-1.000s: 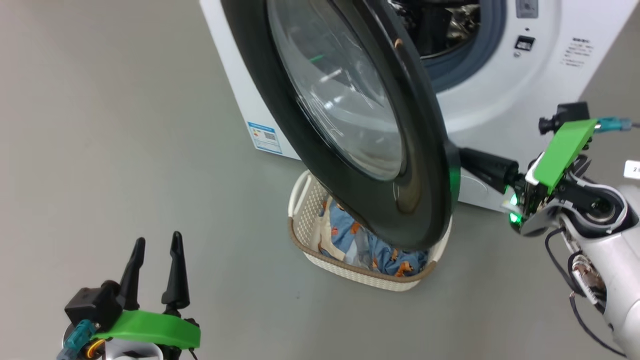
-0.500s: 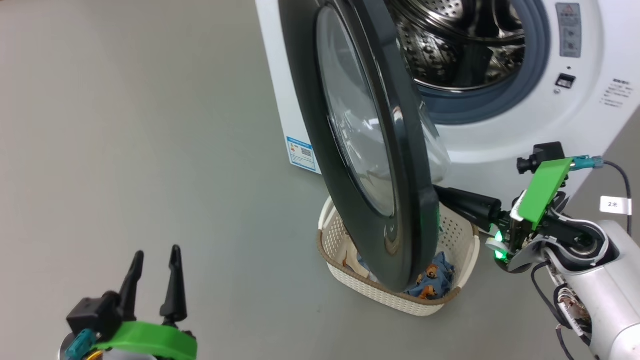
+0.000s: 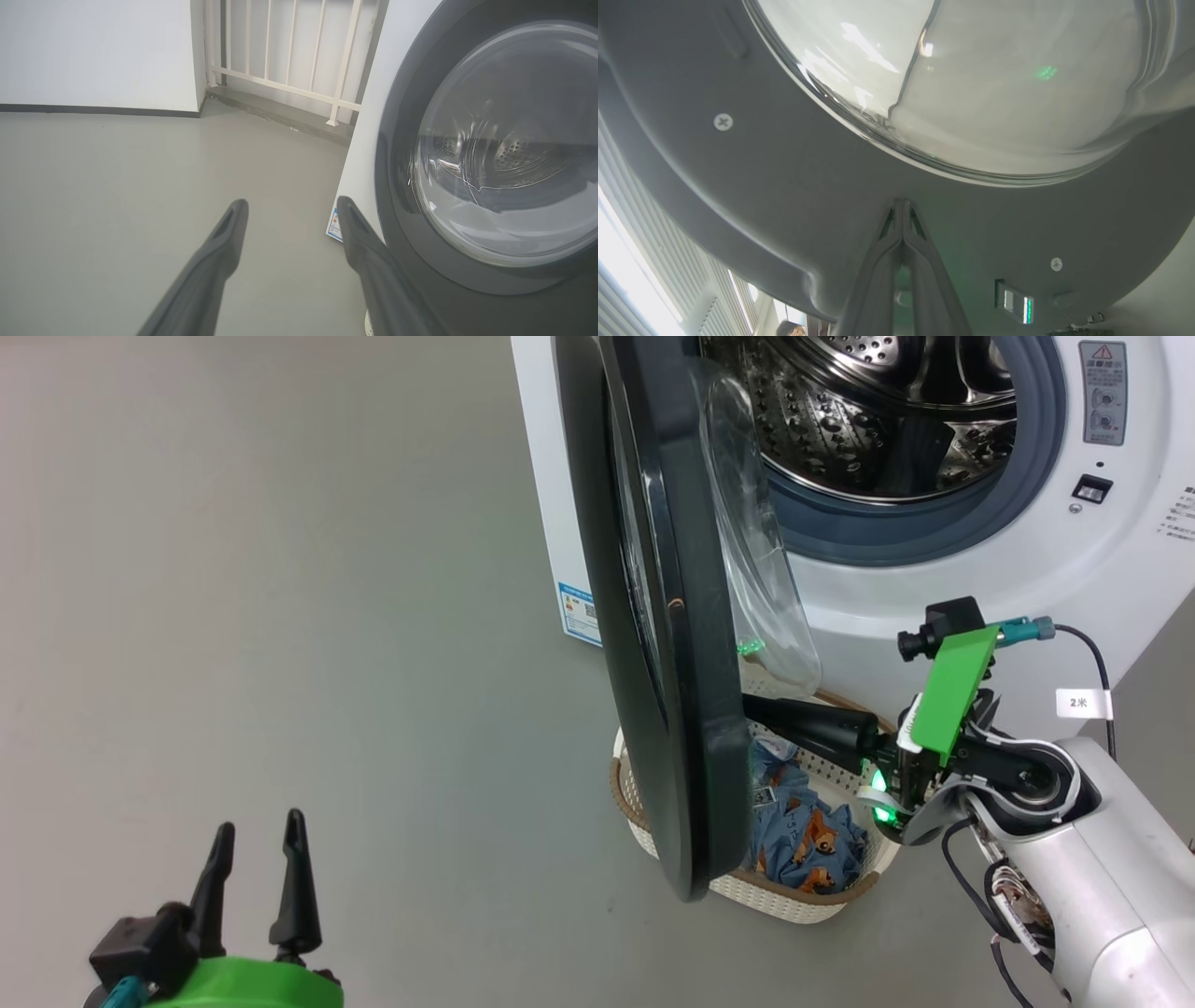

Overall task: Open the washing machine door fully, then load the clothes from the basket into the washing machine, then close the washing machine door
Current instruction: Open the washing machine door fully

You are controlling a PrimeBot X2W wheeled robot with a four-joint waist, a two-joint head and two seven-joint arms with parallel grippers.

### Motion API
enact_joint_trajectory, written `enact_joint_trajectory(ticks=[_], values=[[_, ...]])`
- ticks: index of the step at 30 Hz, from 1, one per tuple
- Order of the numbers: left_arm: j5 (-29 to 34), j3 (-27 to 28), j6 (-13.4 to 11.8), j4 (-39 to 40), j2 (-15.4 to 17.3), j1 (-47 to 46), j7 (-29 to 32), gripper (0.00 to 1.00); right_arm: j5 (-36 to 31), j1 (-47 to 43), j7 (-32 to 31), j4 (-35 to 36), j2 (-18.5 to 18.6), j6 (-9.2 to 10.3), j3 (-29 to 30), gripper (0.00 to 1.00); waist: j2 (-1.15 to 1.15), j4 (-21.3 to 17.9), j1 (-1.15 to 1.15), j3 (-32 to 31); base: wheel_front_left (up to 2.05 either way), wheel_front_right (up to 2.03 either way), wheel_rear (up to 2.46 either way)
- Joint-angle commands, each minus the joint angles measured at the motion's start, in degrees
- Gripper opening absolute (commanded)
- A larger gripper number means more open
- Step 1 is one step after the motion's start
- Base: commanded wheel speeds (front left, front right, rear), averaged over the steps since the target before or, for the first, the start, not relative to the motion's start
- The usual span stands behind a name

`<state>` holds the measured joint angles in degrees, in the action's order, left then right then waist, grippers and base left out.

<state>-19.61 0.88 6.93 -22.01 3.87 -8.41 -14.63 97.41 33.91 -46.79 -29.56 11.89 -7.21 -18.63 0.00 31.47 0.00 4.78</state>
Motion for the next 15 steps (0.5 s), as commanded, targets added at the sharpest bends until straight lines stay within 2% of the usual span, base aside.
enact_joint_trajectory(ticks=[1, 15], values=[[-0.2, 2.1, -0.5, 1.8, 1.0, -0.1, -0.4, 1.00, -0.5, 1.9, -0.5, 1.3, -1.3, -0.28, -0.9, 0.00, 0.00, 0.1, 0.00, 0.1, 0.00, 0.00, 0.00], [0.3, 3.0, -0.8, 3.2, 0.5, 1.1, -0.4, 1.00, -1.6, 2.4, -2.0, 0.1, -2.9, -0.28, 0.4, 0.00, 0.00, 0.0, 0.00, -0.5, 0.00, 0.00, 0.00]])
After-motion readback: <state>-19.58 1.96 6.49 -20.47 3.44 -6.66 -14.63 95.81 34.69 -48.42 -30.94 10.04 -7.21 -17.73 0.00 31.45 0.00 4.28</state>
